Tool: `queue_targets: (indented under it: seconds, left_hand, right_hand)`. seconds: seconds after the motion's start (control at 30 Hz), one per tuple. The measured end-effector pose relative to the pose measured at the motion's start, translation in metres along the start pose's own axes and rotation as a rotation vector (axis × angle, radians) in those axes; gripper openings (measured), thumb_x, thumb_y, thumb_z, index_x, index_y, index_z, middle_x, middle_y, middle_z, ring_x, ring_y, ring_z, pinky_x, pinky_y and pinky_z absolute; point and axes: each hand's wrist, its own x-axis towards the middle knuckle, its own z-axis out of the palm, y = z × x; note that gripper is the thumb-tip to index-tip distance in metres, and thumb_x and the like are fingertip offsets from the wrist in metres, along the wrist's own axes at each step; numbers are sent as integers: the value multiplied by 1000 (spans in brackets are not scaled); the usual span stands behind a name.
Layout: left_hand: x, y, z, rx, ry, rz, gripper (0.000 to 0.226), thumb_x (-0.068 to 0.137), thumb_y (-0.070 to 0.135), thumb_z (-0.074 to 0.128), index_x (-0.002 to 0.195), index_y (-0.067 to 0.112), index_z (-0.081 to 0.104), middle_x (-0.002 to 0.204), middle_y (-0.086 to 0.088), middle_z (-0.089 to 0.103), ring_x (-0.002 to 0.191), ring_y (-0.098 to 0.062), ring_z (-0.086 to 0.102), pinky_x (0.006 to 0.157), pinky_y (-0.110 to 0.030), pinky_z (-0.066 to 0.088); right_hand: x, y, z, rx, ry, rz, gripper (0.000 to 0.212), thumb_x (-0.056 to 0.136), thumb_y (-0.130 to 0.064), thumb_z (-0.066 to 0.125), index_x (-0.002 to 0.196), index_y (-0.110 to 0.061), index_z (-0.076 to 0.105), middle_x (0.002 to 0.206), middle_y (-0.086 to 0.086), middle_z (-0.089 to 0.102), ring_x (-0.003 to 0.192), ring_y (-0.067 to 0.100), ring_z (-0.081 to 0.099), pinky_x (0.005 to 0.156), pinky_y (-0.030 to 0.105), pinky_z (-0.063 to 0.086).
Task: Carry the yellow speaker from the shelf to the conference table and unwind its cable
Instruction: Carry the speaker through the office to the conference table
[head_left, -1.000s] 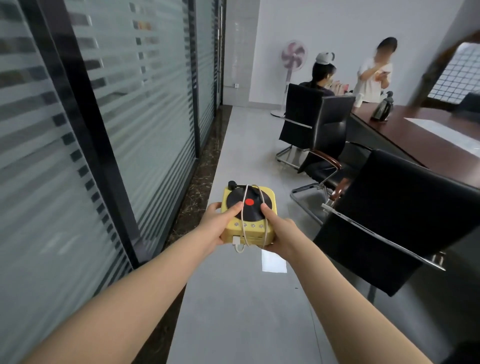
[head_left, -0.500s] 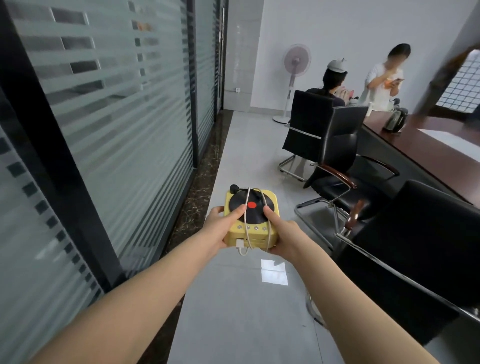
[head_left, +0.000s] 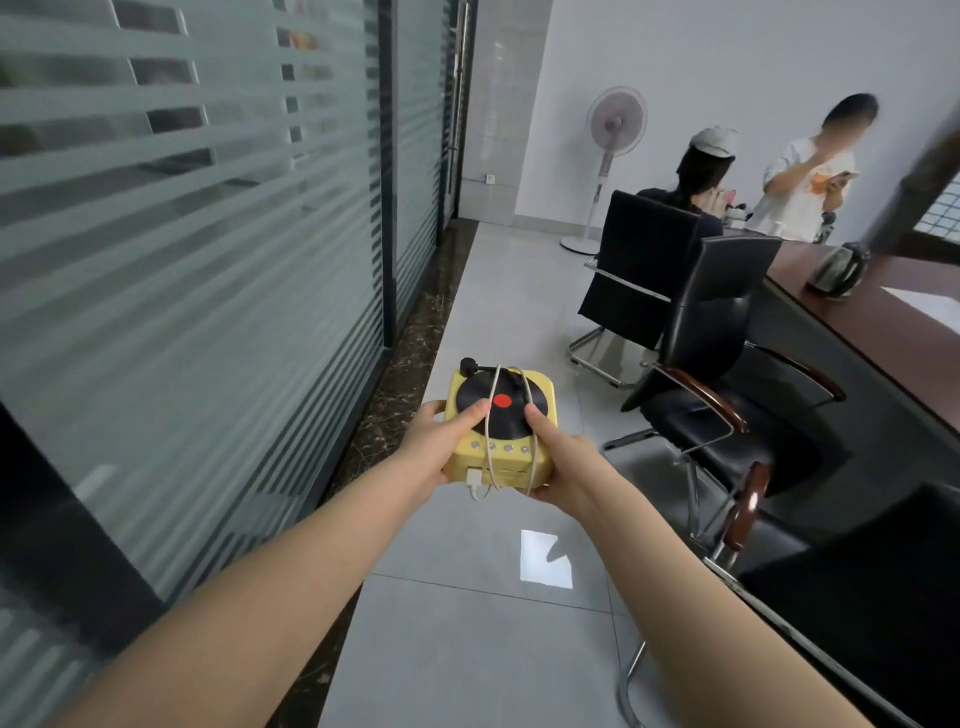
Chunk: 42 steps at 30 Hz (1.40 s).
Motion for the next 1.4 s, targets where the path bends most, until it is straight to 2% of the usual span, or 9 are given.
queue_targets:
  seconds: [0.13, 0.37, 0.47, 0.83, 0.97, 1.13, 1.4]
  left_hand:
    - [51, 20, 3, -21, -13, -7, 56, 79, 36, 73, 127, 19, 49, 116, -9, 65, 92, -24, 67, 65, -35, 57]
    - [165, 67, 6, 9, -40, -4, 62, 77, 39, 74, 130, 21, 46, 116, -9, 65, 95, -26, 67, 78, -44, 58]
    - [204, 86, 5, 33, -36, -19, 63, 77, 40, 74, 130, 21, 46, 115, -8, 64, 95, -26, 67, 81, -46, 58]
    - [345, 135, -1, 102, -76, -59, 64, 78, 41, 73, 132, 20, 45, 119, -10, 63, 99, -28, 66, 81, -46, 58]
    - [386, 147, 7, 93, -74, -73, 67, 77, 41, 74, 133, 20, 45, 119, -10, 63, 98, -28, 66, 81, -47, 58]
    - [451, 165, 25, 79, -79, -68, 65, 76, 41, 74, 131, 19, 47, 117, -9, 64, 98, -27, 66, 81, -48, 58]
    - [551, 213, 76, 85, -54, -49, 67, 76, 42, 74, 131, 19, 45, 116, -9, 64, 95, -26, 67, 72, -41, 59]
  right_hand:
    - [47, -26, 10, -17, -7, -12, 66, 77, -45, 73, 123, -2, 53, 110, 16, 69, 90, 31, 69, 63, 37, 56]
    - [143, -84, 35, -37, 31, -44, 67, 76, -48, 72, 122, -2, 54, 108, 17, 70, 90, 31, 70, 66, 38, 57]
    - [174, -106, 48, -21, 36, -38, 63, 79, -44, 71, 122, -1, 55, 109, 17, 70, 87, 30, 69, 63, 36, 56]
    - [289, -166, 89, 40, 72, 7, 60, 81, -43, 69, 122, -1, 54, 105, 15, 69, 83, 27, 68, 59, 34, 55]
    - [327, -183, 91, 44, 69, 13, 59, 82, -43, 69, 120, -1, 55, 108, 15, 69, 87, 28, 67, 64, 36, 55]
    - [391, -216, 86, 39, 62, 2, 65, 79, -44, 71, 124, -1, 54, 116, 18, 67, 97, 32, 67, 66, 37, 55]
    - [490, -290, 67, 55, 51, 0, 63, 79, -42, 72, 123, 1, 55, 114, 19, 68, 88, 30, 66, 64, 37, 55]
